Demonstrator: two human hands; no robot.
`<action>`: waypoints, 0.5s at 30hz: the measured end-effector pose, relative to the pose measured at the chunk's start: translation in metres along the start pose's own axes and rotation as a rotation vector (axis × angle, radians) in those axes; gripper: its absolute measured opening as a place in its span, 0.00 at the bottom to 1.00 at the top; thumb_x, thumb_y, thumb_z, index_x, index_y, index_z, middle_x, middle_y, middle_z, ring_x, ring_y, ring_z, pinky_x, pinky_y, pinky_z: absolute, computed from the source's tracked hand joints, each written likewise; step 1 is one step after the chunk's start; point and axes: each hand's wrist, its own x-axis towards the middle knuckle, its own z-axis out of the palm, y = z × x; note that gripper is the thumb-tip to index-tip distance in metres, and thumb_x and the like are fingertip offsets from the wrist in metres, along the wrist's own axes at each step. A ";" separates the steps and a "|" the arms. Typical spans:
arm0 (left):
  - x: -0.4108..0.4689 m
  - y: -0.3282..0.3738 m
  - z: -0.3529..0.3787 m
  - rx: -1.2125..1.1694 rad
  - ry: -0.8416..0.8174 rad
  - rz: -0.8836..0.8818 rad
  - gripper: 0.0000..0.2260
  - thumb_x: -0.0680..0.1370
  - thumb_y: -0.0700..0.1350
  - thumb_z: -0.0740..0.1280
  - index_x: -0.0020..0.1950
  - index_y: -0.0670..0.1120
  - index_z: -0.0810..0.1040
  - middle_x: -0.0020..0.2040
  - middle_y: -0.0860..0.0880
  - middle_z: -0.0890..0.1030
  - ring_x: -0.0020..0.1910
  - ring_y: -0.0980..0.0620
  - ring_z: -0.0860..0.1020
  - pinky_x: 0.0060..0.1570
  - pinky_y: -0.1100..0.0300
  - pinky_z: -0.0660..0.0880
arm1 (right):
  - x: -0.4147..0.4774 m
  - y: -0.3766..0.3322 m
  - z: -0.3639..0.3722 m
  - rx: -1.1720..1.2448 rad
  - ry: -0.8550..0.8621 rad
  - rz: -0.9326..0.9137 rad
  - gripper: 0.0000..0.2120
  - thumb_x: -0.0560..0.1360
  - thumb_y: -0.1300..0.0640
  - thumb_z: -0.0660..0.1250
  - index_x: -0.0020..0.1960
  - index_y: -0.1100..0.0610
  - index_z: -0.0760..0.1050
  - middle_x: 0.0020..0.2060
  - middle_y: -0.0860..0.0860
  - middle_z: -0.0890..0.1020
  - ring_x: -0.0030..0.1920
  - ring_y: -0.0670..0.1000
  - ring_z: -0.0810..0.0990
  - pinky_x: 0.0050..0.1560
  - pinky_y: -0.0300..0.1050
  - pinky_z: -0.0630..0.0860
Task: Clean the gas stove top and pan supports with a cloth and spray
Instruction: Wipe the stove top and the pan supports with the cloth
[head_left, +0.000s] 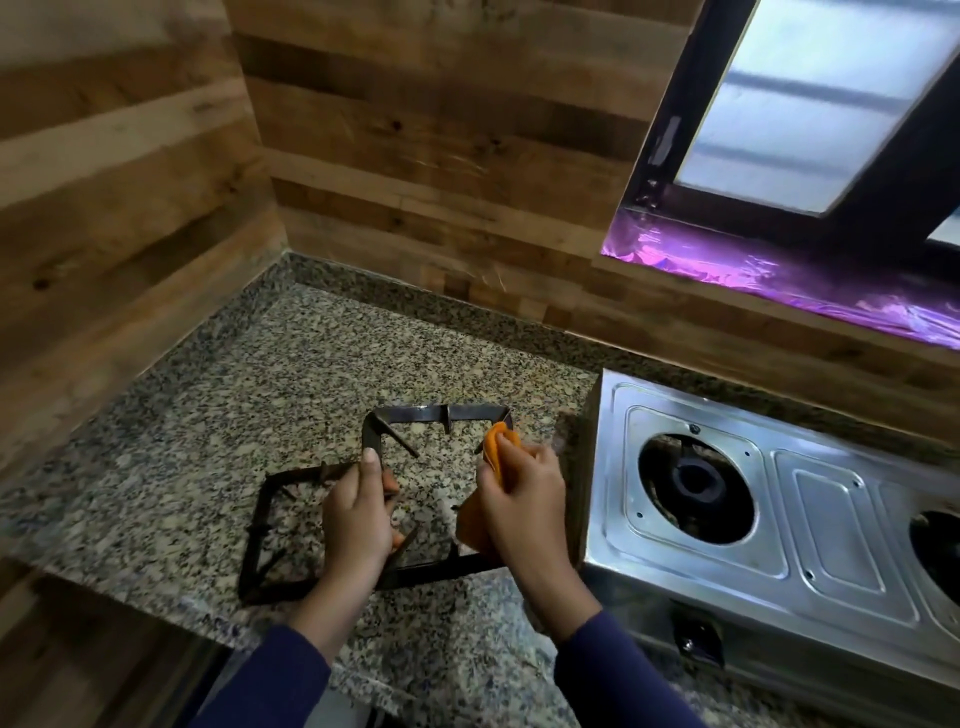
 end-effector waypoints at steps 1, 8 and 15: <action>-0.001 -0.002 0.000 0.004 0.000 0.001 0.22 0.82 0.58 0.53 0.37 0.44 0.71 0.35 0.39 0.76 0.25 0.43 0.73 0.24 0.70 0.73 | 0.000 0.001 -0.004 0.037 0.013 0.014 0.16 0.76 0.56 0.70 0.64 0.53 0.79 0.49 0.48 0.76 0.48 0.43 0.75 0.58 0.45 0.75; -0.008 0.012 0.006 0.039 -0.079 0.075 0.21 0.82 0.56 0.54 0.37 0.44 0.73 0.33 0.43 0.75 0.26 0.46 0.74 0.23 0.63 0.73 | 0.030 -0.029 -0.017 0.086 0.082 -0.123 0.19 0.78 0.54 0.68 0.69 0.55 0.75 0.56 0.47 0.73 0.55 0.41 0.73 0.60 0.25 0.66; -0.002 0.016 0.007 0.095 -0.054 0.118 0.21 0.82 0.58 0.53 0.38 0.47 0.74 0.33 0.42 0.77 0.32 0.39 0.79 0.30 0.47 0.76 | 0.001 -0.018 -0.008 -0.007 -0.066 -0.101 0.16 0.80 0.52 0.66 0.64 0.57 0.79 0.49 0.46 0.72 0.48 0.36 0.71 0.47 0.20 0.66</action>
